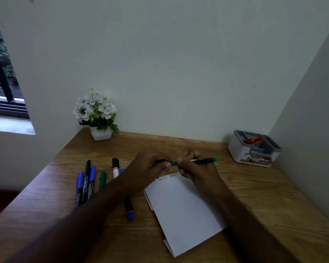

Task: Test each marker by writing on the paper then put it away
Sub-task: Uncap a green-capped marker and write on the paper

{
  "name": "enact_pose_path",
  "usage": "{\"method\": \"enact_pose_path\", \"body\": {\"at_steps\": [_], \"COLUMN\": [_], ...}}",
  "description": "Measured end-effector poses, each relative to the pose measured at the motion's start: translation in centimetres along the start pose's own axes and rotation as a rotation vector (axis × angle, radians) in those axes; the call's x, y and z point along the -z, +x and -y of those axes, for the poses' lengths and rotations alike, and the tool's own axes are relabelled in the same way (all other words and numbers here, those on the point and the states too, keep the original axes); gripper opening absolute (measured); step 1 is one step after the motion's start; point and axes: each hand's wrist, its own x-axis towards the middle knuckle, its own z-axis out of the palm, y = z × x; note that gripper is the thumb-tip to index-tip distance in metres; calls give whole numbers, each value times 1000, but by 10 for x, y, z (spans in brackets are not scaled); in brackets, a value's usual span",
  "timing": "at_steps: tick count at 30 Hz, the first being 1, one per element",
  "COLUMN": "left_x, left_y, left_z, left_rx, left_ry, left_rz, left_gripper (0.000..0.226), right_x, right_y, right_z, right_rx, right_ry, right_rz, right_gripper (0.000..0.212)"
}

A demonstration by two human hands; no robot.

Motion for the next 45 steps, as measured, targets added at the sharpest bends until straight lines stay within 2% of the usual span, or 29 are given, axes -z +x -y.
{"method": "enact_pose_path", "body": {"at_steps": [5,9,14,16,19,24,26,29,32,36,40,45], "left_x": [-2,-4,-16,-22,-34,-43,-47,-60,-78,-100,-116,-121], "left_y": [-3,-3,-1,4,18,63,87,122,153,181,193,196], "left_z": [-1,-2,-11,-9,-3,-11,-13,-14,-17,-24,-25,-25], "left_rx": [4,101,234,223,199,180,161,124,87,48,30,31], "left_ry": [-9,-129,-351,-295,-128,90,154,229,276,292,323,358], "left_rz": [-21,-16,-163,-160,-77,96,162,233,278,287,333,358], "left_gripper": [21,21,15,15,16,21,23,27,26,26,29,28], "right_x": [0,-4,-4,3,16,57,77,114,151,184,193,195], "right_y": [2,1,3,5,8,15,17,17,24,37,52,64], "right_z": [-2,-7,-10,-8,2,27,50,97,136,150,138,120], "right_rx": [-1,37,98,106,149,374,367,374,281,94,-79,-187], "right_ry": [11,-55,-109,-108,-177,-780,-860,-968,-1134,-1315,-1375,-1371], "right_rz": [46,-5,-31,-62,-203,-427,-525,-627,-650,-550,-432,-403], "right_gripper": [25,27,13,15,18,30,27,12,5,10,17,24]}}
